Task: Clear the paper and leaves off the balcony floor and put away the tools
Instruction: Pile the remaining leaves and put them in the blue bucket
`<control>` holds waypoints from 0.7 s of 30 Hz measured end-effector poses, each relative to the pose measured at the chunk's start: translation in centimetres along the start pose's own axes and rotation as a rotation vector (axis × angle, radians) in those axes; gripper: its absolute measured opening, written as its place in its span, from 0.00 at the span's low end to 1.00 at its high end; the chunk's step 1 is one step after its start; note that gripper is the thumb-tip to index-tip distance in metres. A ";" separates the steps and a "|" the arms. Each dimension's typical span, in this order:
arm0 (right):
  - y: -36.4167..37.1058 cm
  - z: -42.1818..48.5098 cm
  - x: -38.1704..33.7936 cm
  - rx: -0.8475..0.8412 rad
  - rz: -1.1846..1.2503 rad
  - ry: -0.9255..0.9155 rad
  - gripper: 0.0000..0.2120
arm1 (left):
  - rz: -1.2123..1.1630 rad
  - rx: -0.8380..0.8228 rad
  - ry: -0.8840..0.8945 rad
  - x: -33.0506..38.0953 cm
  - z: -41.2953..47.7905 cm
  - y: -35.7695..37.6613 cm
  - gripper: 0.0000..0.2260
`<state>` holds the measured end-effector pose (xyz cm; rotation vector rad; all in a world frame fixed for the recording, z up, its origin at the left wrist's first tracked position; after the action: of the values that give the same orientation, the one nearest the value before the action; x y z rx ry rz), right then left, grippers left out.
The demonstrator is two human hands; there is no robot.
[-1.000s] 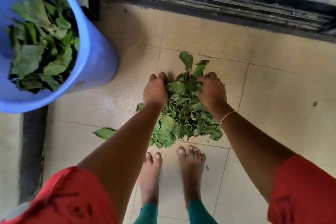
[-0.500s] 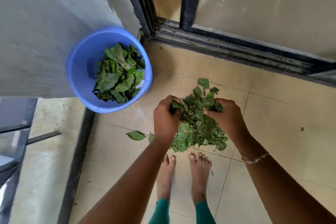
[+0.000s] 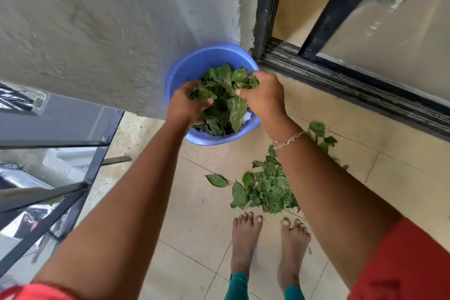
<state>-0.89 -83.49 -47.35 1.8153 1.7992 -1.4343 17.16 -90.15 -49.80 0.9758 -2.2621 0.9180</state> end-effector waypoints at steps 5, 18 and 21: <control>1.9 1.3 -0.7 -0.111 0.073 -0.016 0.18 | 0.152 0.170 0.143 0.5 -2.4 -2.9 0.16; -2.2 -1.7 17.4 -0.212 -0.352 0.058 0.21 | 0.494 -0.188 -0.317 -21.8 -10.6 13.1 0.32; -0.9 -3.3 27.3 -0.459 -0.722 0.190 0.40 | 0.627 -0.227 -0.378 -25.2 -9.4 17.0 0.42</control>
<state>-6.12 -63.18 -65.12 1.1446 2.7728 -0.8927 21.21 -63.68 -66.95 0.3505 -3.0005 0.7221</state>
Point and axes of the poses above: each hand's wrist, its own z-axis towards the middle knuckle, its own y-axis out of the palm, x = y × z, the point moved 9 cm from there along z, towards the middle knuckle, and after that the axes turned 3 degrees about -x, right-handed, at the moved point
